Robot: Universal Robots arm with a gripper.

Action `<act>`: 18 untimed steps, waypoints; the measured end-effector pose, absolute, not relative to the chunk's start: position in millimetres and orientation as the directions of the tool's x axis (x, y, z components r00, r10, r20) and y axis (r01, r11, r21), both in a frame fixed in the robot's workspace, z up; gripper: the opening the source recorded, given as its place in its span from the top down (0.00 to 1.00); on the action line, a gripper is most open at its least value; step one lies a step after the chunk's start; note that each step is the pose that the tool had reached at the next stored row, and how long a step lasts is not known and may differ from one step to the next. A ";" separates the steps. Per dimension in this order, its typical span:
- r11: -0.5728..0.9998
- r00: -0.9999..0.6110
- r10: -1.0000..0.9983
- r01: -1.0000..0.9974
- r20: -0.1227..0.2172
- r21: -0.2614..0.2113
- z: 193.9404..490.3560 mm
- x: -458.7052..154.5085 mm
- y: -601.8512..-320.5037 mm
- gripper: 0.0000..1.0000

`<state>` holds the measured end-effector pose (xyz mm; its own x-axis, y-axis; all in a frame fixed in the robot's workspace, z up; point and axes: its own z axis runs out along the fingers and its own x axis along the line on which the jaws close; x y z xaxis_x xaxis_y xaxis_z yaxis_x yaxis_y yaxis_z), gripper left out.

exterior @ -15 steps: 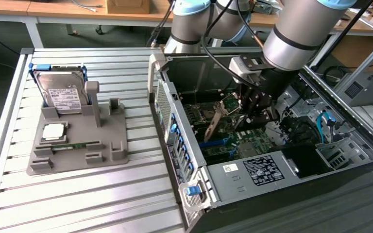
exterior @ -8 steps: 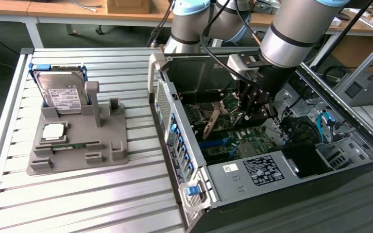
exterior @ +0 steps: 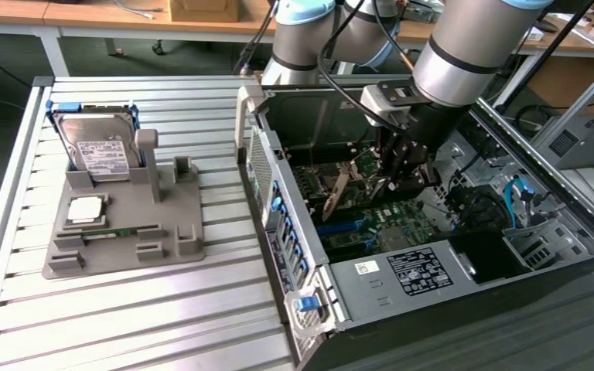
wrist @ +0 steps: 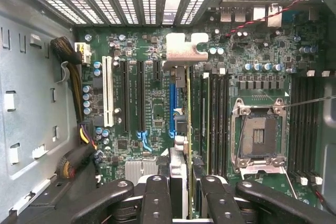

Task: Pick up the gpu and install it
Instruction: 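Insert the gpu into the slot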

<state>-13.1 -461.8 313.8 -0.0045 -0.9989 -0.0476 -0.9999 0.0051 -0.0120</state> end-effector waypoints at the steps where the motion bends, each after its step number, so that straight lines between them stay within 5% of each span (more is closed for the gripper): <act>1: 0.005 -0.005 -0.999 -1.000 -0.048 -0.012 313.8 -13.3 -461.7 0.73; 18: 0.005 -0.005 -0.999 -1.000 -0.048 -0.012 313.5 -17.3 -461.0 0.73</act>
